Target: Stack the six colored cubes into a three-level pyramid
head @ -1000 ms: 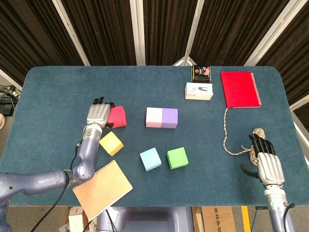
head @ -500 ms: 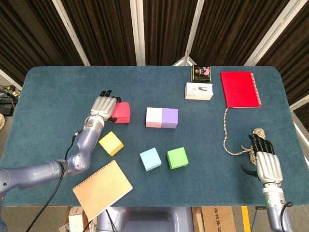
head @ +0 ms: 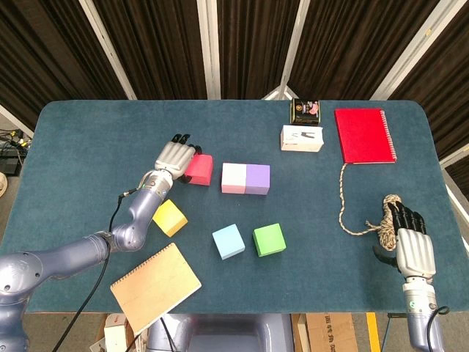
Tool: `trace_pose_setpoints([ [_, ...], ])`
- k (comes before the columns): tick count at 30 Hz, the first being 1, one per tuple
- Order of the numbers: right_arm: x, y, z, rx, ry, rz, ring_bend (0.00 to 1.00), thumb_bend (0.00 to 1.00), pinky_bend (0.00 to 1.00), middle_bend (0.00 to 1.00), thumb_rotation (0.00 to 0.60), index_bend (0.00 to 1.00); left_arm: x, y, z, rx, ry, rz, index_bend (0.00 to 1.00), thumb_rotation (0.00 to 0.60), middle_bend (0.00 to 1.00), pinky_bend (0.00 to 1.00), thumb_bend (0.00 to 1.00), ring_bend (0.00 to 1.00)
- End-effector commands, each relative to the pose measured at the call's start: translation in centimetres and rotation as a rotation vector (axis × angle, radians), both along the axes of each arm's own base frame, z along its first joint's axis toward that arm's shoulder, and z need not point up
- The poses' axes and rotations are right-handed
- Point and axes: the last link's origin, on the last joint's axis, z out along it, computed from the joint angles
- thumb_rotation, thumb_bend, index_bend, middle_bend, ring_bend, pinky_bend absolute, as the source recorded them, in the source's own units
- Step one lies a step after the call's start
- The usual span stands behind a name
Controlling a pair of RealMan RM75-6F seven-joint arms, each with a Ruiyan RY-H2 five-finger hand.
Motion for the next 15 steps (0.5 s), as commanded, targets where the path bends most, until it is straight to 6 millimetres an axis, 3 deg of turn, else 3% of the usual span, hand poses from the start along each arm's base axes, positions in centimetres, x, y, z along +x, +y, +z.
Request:
trace_pose_setpoints([
  [1, -0.04, 0.0, 0.01, 0.002, -0.003, -0.001, 0.0, 0.27, 0.0, 0.0, 0.6, 0.0, -0.04, -0.11, -0.39, -0.002, -0.009, 0.009, 0.28, 0.6, 0.3, 0.05, 0.4, 0.01],
  [15, -0.11, -0.05, 0.09, 0.013, -0.02, 0.002, 0.0, 0.27, 0.0, 0.0, 0.6, 0.0, 0.81, -0.92, -0.87, 0.005, -0.053, 0.084, 0.27, 0.6, 0.29, 0.05, 0.4, 0.01],
])
